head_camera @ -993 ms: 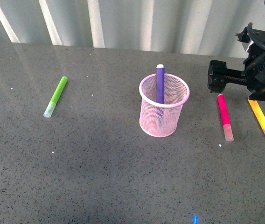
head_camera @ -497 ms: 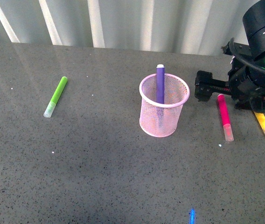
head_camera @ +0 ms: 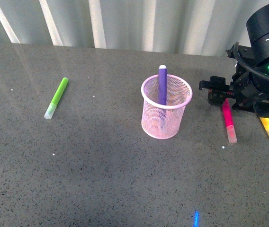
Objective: Insert purple and pink pens into pink cup
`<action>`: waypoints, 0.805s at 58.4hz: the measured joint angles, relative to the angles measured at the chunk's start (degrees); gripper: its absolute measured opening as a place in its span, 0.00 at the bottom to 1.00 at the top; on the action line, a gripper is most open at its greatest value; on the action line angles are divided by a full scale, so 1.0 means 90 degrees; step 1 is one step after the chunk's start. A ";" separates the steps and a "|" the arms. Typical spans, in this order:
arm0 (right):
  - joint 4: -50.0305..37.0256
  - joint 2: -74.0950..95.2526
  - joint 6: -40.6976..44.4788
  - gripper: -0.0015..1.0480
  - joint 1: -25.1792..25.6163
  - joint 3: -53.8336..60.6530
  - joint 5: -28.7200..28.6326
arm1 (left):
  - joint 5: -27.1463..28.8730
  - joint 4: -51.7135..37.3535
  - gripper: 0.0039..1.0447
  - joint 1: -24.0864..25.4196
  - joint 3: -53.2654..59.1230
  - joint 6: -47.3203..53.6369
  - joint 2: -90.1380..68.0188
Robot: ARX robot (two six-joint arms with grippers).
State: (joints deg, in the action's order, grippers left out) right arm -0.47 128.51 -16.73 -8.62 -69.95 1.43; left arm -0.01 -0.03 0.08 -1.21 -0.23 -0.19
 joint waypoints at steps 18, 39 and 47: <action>-0.0136 -0.0029 -0.0005 0.12 0.0063 0.0068 -0.0138 | 0.0002 0.0000 0.94 0.0000 0.0000 0.0000 0.0000; -0.1819 -0.0539 0.0124 0.11 0.0175 0.0658 0.0551 | 0.0002 0.0000 0.94 0.0000 0.0000 0.0000 0.0000; -0.3551 -0.1129 0.0265 0.11 0.0121 0.1154 0.1100 | 0.0002 0.0000 0.94 0.0000 0.0000 0.0000 0.0000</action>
State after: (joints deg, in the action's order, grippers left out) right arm -32.42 118.34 -14.35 -7.53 -59.57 11.33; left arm 0.01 -0.03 0.08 -1.21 -0.23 -0.19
